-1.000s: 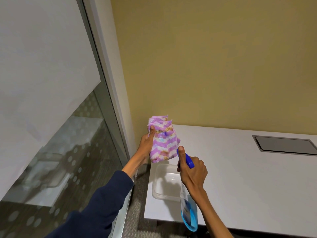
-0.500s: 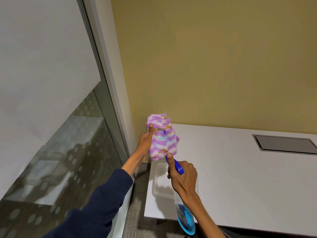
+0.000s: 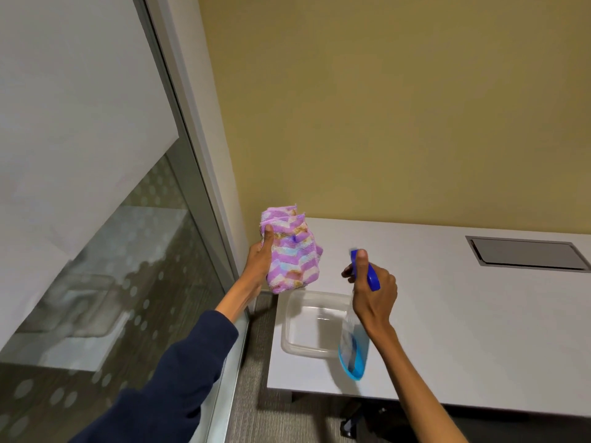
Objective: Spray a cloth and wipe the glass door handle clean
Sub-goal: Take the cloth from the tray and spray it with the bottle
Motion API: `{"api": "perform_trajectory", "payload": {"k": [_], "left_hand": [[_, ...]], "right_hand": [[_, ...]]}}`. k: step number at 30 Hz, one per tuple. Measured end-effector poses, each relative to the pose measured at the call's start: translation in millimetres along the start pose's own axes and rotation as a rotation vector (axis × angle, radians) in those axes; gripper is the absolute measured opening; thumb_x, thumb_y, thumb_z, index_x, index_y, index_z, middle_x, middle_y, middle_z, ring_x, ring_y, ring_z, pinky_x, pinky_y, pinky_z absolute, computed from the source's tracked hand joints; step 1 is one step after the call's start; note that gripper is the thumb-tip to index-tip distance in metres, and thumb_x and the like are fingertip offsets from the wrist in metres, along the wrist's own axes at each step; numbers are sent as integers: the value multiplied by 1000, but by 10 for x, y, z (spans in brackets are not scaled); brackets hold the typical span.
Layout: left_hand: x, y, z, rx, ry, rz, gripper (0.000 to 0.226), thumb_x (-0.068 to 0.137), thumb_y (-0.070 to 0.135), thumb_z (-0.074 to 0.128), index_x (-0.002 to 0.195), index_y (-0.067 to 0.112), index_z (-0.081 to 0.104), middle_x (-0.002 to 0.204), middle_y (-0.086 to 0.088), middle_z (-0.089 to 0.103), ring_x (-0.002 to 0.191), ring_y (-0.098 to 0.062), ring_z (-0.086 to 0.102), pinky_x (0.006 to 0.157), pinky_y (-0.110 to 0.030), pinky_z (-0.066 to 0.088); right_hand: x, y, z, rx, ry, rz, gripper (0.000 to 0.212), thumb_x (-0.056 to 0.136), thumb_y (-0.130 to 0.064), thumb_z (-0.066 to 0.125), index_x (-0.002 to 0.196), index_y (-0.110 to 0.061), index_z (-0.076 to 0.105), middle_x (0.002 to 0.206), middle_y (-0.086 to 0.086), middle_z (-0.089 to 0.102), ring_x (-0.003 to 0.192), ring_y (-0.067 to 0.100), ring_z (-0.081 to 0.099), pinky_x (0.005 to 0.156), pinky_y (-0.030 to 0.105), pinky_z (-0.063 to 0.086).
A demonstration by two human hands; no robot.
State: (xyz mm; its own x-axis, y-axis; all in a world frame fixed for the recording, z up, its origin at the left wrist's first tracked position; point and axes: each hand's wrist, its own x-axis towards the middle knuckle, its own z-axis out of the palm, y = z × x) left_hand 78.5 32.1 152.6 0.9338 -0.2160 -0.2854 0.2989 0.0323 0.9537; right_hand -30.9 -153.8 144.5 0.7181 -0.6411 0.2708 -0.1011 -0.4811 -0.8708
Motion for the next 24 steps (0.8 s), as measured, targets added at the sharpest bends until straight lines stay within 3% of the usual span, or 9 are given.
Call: {"api": "perform_trajectory", "payload": {"k": [4, 8, 10, 15, 18, 20, 22, 24], "left_hand": [[-32, -63, -75, 16, 33, -10, 42, 99, 57, 34, 105, 27, 63, 90, 7, 78, 80, -12, 77, 60, -22, 61], [-109, -97, -177, -3, 56, -9, 46, 100, 56, 34, 115, 22, 61, 100, 2, 75, 81, -12, 77, 64, -23, 62], [-165, -110, -237, -12, 82, -13, 47, 99, 56, 36, 116, 21, 62, 97, 4, 75, 77, -9, 77, 60, -21, 60], [-304, -95, -374, 22, 112, -4, 68, 67, 79, 49, 106, 26, 65, 92, 7, 77, 95, -21, 75, 62, -21, 61], [-350, -121, -442, 13, 106, 9, 97, 38, 97, 59, 104, 26, 65, 90, 9, 78, 87, -15, 77, 67, -24, 63], [-374, -145, -460, 14, 121, -3, 90, 51, 92, 57, 109, 23, 65, 95, 5, 78, 93, -20, 76, 68, -25, 63], [-400, -172, -473, -17, 131, -29, 65, 84, 70, 45, 119, 18, 62, 102, 1, 75, 97, -23, 76, 67, -25, 63], [-398, -226, -488, -24, 138, -41, 50, 100, 52, 35, 124, 14, 60, 108, -4, 74, 88, -16, 77, 67, -25, 63]], "right_hand": [[223, 150, 78, 54, 59, 49, 73, 91, -76, 21, 62, -27, 67, 61, -6, 69, 56, 14, 66, 62, 31, 51], [262, 328, 272, 136, 22, 38, 71, 91, -76, 24, 70, -24, 68, 60, -9, 67, 47, 7, 64, 53, 11, 45], [246, 449, 374, 159, -5, 23, 68, 93, -72, 27, 75, -20, 69, 63, -12, 66, 51, 4, 65, 52, 9, 46], [204, 741, 530, 173, -32, -5, 64, 95, -66, 33, 82, -14, 68, 70, -6, 67, 58, 7, 66, 52, 8, 46], [171, 843, 549, 174, -46, -36, 63, 95, -64, 35, 82, -11, 66, 69, 1, 67, 58, 15, 66, 53, 10, 47], [158, 868, 543, 201, -57, -69, 63, 95, -64, 37, 84, -9, 67, 69, 3, 67, 59, 15, 66, 54, 9, 48], [127, 891, 532, 215, -73, -111, 65, 94, -66, 39, 87, -8, 68, 69, 6, 67, 61, 16, 65, 57, 8, 47], [80, 927, 521, 220, -87, -142, 66, 93, -66, 40, 90, -7, 68, 72, 7, 68, 63, 19, 65, 58, 10, 49]]}}
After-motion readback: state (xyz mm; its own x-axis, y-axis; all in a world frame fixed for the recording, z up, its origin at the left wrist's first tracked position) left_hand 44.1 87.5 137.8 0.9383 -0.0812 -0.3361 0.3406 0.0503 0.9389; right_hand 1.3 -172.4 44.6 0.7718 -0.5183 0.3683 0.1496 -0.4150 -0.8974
